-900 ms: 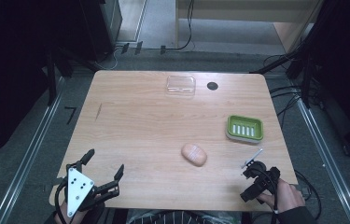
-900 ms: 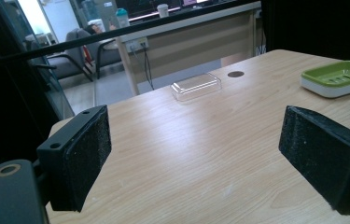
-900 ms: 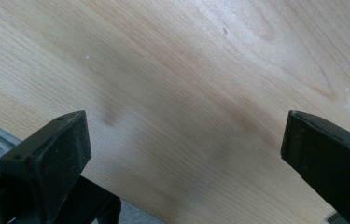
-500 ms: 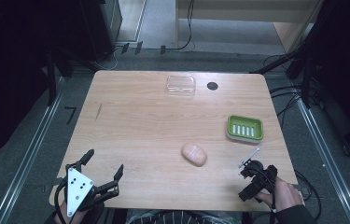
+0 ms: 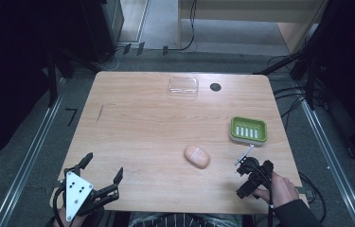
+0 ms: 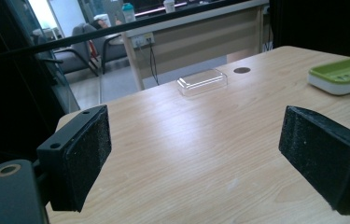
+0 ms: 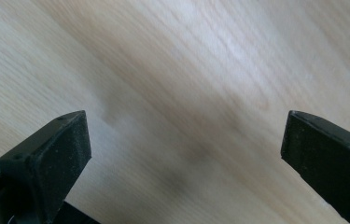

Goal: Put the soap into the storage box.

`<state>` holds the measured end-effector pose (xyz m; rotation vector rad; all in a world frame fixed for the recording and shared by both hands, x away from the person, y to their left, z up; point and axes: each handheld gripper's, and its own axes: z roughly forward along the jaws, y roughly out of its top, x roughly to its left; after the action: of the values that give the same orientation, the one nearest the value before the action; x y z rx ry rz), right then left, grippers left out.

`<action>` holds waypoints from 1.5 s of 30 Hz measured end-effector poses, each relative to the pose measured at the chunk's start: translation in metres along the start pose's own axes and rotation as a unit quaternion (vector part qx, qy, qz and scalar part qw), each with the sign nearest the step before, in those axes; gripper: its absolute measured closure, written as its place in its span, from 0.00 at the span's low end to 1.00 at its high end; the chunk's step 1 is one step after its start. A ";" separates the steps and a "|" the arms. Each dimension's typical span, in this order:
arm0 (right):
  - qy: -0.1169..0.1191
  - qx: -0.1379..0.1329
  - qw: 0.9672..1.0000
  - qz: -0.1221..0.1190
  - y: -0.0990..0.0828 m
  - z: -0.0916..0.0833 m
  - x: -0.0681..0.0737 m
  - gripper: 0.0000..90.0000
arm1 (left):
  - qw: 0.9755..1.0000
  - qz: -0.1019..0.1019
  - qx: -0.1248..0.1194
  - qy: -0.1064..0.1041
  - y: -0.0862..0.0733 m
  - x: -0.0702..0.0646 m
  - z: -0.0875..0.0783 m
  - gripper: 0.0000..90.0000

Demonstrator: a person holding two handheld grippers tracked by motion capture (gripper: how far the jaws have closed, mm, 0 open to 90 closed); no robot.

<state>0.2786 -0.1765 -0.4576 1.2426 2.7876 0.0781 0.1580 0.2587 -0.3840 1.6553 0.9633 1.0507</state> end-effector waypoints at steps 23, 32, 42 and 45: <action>-0.006 -0.019 0.999 -0.038 0.040 -0.009 0.010 0.02 | 1.000 -0.002 0.004 0.004 -0.001 0.002 -0.002 0.11; -0.003 -0.022 0.999 -0.048 0.055 -0.010 0.015 0.02 | 1.000 -0.005 0.003 0.004 -0.001 0.002 -0.003 0.11; 0.006 -0.027 0.998 -0.054 0.072 -0.012 0.016 0.01 | 1.000 -0.004 0.003 0.006 -0.001 0.003 -0.004 0.11; 0.011 -0.028 0.998 -0.057 0.078 -0.011 0.017 0.01 | 1.000 -0.006 0.001 0.007 -0.001 0.003 -0.004 0.11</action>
<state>0.3235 -0.1120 -0.4418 1.0760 2.8466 0.1615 0.1550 0.2629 -0.3837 1.6452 0.9820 1.0544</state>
